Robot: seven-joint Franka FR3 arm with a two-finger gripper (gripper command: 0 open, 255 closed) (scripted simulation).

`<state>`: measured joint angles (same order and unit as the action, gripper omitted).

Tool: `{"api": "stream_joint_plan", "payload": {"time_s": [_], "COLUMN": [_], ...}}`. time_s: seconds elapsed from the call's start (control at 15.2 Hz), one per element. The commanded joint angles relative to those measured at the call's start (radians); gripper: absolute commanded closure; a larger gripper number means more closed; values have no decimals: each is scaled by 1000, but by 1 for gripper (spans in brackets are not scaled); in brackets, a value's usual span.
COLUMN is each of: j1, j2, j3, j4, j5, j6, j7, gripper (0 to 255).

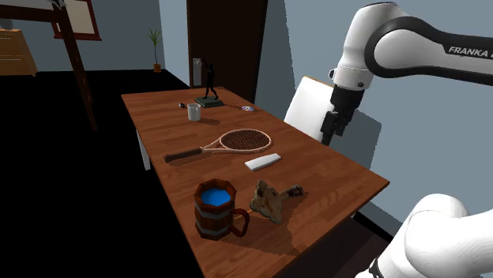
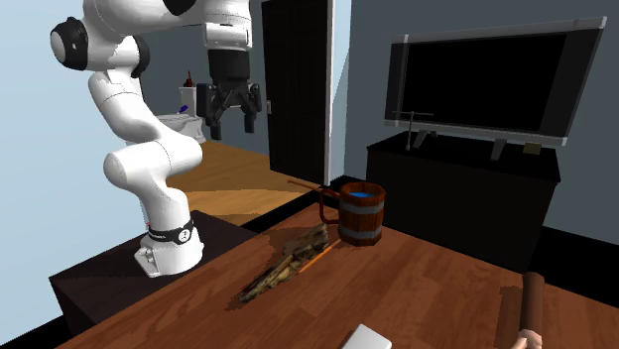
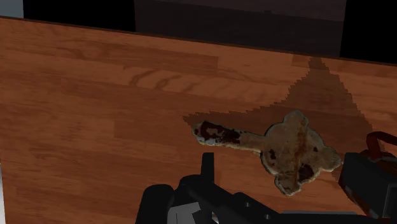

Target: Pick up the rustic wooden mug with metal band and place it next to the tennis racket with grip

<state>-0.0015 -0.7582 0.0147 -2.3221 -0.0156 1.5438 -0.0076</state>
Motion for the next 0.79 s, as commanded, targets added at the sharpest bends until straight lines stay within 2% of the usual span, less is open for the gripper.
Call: {"api": "stream_joint_plan", "payload": {"time_s": [0.0,0.73], "j1": [0,95], "j2": [0,189], "j3": [0,166], "j4": [0,-57], "j5": [0,94], "j6": [0,254], "j7": [0,106], "gripper": [0,0]}}
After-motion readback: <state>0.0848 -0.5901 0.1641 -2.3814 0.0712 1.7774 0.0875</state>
